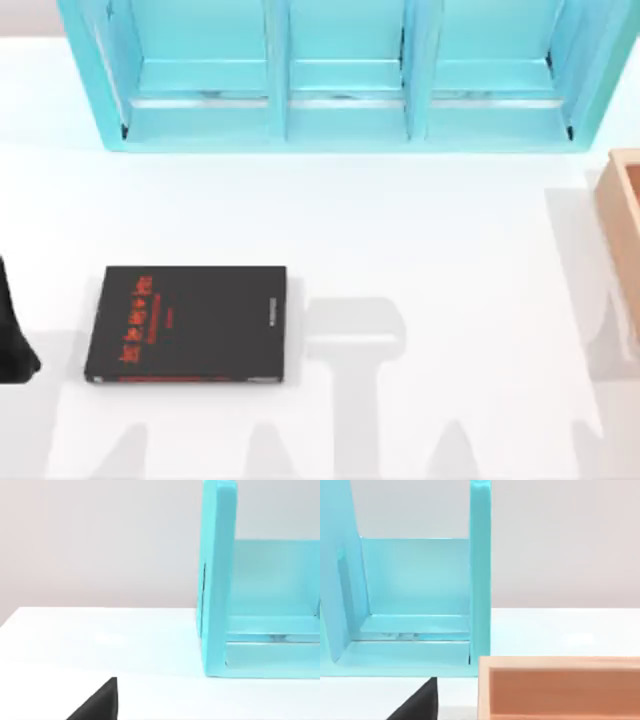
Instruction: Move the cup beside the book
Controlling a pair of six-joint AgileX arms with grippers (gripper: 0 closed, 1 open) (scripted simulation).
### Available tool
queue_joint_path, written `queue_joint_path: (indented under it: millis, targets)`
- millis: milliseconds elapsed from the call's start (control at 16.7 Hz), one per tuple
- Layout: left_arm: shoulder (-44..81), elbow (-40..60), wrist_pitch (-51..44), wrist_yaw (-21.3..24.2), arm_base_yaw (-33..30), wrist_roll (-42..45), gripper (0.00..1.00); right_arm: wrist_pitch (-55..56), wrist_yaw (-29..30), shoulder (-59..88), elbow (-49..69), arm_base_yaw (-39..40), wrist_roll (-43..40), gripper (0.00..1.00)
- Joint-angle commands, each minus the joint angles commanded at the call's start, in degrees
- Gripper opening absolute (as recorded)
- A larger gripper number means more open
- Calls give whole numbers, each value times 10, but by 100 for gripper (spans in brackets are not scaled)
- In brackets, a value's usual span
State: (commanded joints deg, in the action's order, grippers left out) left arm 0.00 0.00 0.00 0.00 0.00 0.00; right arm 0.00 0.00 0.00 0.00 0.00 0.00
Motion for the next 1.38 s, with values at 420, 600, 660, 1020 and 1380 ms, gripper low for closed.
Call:
queue_joint_path:
  millis: [420, 600, 660, 1020, 1380]
  targets:
    - [77, 44, -62, 0, 11, 77, 100, 0, 0, 0, 0, 0, 0, 100]
    - [173, 103, -133, 2, 25, 179, 100, 0, 0, 0, 0, 0, 0, 100]
    - [211, 127, -161, 2, 32, 222, 100, 0, 0, 0, 0, 0, 0, 100]
    - [458, 310, -352, 4, 95, 531, 100, 0, 0, 0, 0, 0, 0, 100]
    - [696, 508, -539, 3, 186, 871, 100, 0, 0, 0, 0, 0, 0, 100]
